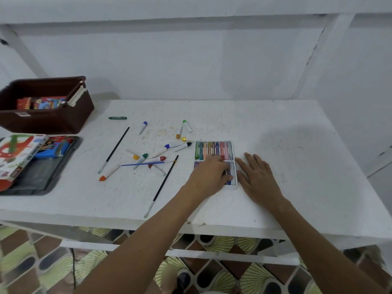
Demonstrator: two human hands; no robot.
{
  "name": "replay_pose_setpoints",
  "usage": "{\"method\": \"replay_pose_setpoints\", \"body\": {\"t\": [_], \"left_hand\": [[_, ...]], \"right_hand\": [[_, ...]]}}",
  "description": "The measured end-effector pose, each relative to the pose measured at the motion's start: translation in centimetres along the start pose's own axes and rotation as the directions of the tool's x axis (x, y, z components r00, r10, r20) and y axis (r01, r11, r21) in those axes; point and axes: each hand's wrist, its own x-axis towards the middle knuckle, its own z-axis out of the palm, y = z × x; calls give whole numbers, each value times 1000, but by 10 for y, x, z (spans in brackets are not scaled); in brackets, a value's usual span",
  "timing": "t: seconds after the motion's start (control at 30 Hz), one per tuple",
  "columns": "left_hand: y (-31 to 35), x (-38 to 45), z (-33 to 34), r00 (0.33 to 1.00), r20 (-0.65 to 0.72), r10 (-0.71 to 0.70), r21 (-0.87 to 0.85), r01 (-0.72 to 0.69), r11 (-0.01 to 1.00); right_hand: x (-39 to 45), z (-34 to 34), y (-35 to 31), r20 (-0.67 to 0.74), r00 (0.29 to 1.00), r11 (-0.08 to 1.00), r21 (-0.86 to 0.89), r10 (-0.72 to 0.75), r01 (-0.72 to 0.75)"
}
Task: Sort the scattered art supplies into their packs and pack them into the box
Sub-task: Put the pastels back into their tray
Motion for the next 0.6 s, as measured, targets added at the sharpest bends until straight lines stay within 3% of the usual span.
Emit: {"method": "replay_pose_setpoints", "body": {"t": [0.6], "left_hand": [[-17, 5, -4, 988, 156, 19, 267, -61, 962]], "right_hand": [[0, 1, 0, -21, 1000, 1000, -9, -7, 7]]}}
